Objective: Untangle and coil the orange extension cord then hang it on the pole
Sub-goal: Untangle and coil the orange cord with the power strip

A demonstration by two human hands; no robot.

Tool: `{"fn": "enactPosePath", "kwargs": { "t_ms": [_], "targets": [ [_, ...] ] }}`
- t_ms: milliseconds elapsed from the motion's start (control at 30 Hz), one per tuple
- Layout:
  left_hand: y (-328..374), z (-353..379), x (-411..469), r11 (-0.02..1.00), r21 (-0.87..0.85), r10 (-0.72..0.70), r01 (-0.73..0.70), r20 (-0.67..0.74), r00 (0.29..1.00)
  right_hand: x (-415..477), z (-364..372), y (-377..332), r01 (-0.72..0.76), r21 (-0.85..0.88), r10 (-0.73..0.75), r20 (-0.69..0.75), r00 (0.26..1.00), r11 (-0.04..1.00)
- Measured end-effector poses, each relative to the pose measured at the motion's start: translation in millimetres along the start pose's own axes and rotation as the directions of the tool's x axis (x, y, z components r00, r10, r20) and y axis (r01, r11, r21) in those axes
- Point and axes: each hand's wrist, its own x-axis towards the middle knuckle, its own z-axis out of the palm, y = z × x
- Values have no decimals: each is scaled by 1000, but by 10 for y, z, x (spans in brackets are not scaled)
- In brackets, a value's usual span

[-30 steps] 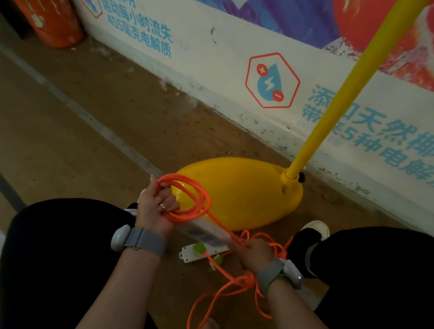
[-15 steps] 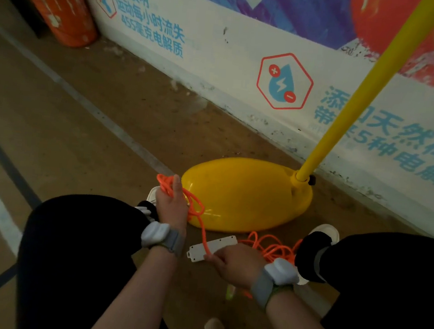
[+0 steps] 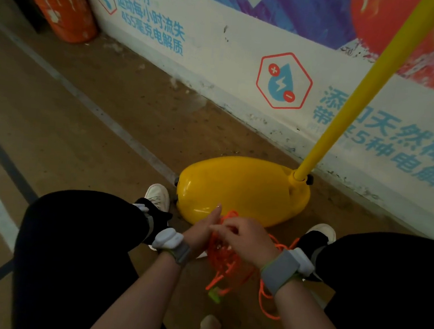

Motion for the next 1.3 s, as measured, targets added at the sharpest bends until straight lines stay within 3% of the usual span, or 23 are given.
{"fn": "enactPosePath", "kwargs": {
  "t_ms": [67, 167, 367, 467, 633, 767, 833, 900, 1000, 1100, 1167, 1233, 1300],
  "targets": [
    [35, 57, -14, 988, -136, -63, 75, 92, 994, 4, -70, 63, -36, -49, 31, -101, 994, 998],
    [38, 91, -12, 990, -116, -58, 81, 196, 979, -6, -135, 135, -94, -55, 82, -192, 978, 994],
    [17, 65, -39, 999, 52, -17, 5, 236, 972, 14, -72, 337, -104, 167, 130, -154, 979, 980],
    [54, 77, -59, 996, 72, -72, 55, 258, 963, 47, -49, 409, -117, 244, 165, -190, 968, 963],
    [74, 100, -97, 987, -94, -92, 133, 355, 930, 45, -90, 538, -217, 292, 310, -324, 894, 931],
    [117, 22, -101, 932, -281, -68, 230, 487, 871, 52, -92, 572, -273, 360, 373, -247, 894, 892],
    [131, -15, -85, 875, -411, 24, 254, 561, 828, 53, -51, 605, -329, 428, 436, -179, 882, 842],
    [137, -44, -72, 807, -547, 151, 221, 554, 819, 57, 45, 694, -379, 424, 456, -93, 885, 822],
    [159, -99, -62, 757, -647, 224, 95, 393, 892, 63, 179, 784, -421, 435, 477, -20, 879, 795],
    [187, -186, -66, 836, -549, 112, 10, 187, 976, 38, 135, 670, -352, 248, 372, -35, 928, 902],
    [213, -256, -69, 927, -374, 35, -5, 75, 997, 1, 110, 664, -356, 58, 357, -3, 934, 933],
    [244, -311, -75, 1000, 5, -9, 9, 6, 1000, -17, 133, 722, -432, -100, 435, 10, 900, 896],
    [240, -341, -81, 898, 436, -47, 48, -13, 999, -34, 151, 761, -540, -216, 550, -18, 835, 813]
  ]
}}
